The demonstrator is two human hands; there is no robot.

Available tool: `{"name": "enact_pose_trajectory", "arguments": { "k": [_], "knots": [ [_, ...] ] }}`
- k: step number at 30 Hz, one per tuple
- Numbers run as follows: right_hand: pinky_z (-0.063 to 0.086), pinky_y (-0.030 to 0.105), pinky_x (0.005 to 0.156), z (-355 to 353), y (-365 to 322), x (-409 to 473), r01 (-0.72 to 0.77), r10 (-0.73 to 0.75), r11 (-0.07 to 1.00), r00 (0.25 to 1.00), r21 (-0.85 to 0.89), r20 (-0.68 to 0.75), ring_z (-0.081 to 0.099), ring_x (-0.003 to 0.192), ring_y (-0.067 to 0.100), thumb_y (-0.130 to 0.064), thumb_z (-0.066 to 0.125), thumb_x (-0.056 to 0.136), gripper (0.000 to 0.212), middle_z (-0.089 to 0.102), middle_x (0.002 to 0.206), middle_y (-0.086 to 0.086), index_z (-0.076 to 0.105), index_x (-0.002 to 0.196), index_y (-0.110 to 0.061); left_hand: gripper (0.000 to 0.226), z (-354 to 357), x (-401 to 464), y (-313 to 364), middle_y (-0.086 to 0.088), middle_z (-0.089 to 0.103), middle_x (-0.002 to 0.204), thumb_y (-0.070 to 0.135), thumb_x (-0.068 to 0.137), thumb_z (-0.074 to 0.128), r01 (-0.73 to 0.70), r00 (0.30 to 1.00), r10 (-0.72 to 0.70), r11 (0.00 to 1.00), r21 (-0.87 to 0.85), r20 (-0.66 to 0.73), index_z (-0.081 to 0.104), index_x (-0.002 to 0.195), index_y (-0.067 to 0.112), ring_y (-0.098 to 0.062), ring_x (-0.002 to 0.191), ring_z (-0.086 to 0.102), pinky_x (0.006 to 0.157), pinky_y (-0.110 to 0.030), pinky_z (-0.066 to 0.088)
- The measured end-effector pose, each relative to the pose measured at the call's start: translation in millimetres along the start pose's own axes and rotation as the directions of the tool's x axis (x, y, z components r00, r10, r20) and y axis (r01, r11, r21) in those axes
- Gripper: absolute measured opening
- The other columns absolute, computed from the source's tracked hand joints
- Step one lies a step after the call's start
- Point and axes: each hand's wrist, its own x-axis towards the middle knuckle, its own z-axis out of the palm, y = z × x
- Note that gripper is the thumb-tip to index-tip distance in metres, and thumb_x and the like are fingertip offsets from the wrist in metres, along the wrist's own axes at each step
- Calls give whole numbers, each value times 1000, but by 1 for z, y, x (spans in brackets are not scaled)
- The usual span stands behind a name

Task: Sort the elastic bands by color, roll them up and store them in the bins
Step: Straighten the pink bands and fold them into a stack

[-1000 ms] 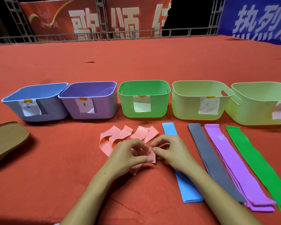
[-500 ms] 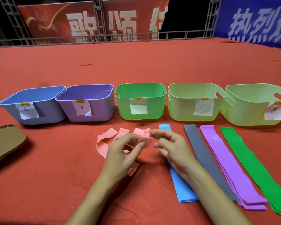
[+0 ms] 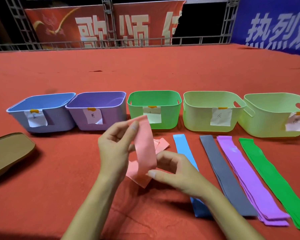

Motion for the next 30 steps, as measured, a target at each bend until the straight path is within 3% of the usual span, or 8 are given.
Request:
{"name": "enact_pose_trajectory", "arguments": {
  "k": [8, 10, 12, 15, 18, 22, 26, 30],
  "knots": [
    [57, 40, 81, 5, -37, -16, -86, 42, 959, 986, 269, 163, 69, 98, 33, -4, 79, 90, 53, 70, 123, 26, 61, 136, -24, 7, -7, 30, 33, 2, 72, 80, 19, 98, 77, -37, 991, 27, 997, -75, -130, 81, 97, 13, -11, 67, 59, 57, -24, 51],
    [57, 33, 77, 3, -32, -18, -145, 103, 968, 974, 207, 200, 69, 94, 30, -5, 80, 91, 55, 67, 119, 31, 59, 139, -24, 11, -21, 32, 21, -3, 72, 82, 22, 97, 79, -1, 993, 3, 1000, 20, -122, 81, 99, 11, -14, 70, 59, 56, -26, 52],
    [57, 30, 70, 0, -20, -15, -200, 185, 977, 968, 79, 168, 70, 84, 23, -7, 79, 93, 53, 71, 110, 20, 59, 138, -26, 13, -34, 33, 4, -4, 71, 79, 21, 96, 80, 44, 995, -31, 990, 137, -98, 80, 98, 8, -15, 71, 62, 56, -29, 55],
    [64, 41, 79, -8, -1, -8, -216, 212, 953, 976, -215, -39, 72, 86, 24, -13, 78, 94, 45, 75, 111, 0, 61, 131, -32, 13, -48, 34, -22, -8, 66, 76, 19, 95, 81, 86, 994, -66, 957, 278, -82, 78, 93, 6, -18, 74, 63, 61, -40, 65],
    [65, 43, 84, -17, 6, -3, -229, 195, 956, 963, -183, -186, 74, 87, 22, -13, 77, 95, 31, 75, 108, -2, 68, 121, -29, 9, -57, 40, -40, -6, 68, 74, 19, 95, 82, 114, 992, -91, 933, 341, -82, 79, 90, 11, -16, 73, 62, 70, -49, 67],
    [65, 37, 76, -17, 14, 8, -267, 231, 958, 936, -108, -265, 76, 91, 35, -16, 76, 97, 18, 74, 105, 4, 74, 112, -25, 9, -55, 46, -48, 3, 71, 73, 18, 98, 77, 135, 991, -122, 931, 339, -59, 80, 90, 16, -7, 68, 62, 62, -34, 64],
    [59, 28, 62, -23, 30, 44, -324, 195, 892, 904, -314, -381, 74, 78, 20, -23, 74, 98, 10, 75, 101, -6, 74, 107, -23, 12, -54, 50, -52, -6, 70, 80, 25, 100, 76, 170, 985, -164, 925, 339, -47, 82, 91, 19, -12, 71, 60, 64, -35, 61],
    [50, 27, 82, -33, 45, 89, -314, 70, 740, 915, -595, -396, 70, 99, 11, -22, 73, 96, 13, 76, 107, -8, 76, 108, -20, 12, -54, 51, -47, -2, 68, 76, 22, 100, 75, 168, 986, -163, 932, 323, -42, 81, 90, 18, -7, 65, 57, 58, -30, 59]
  ]
}}
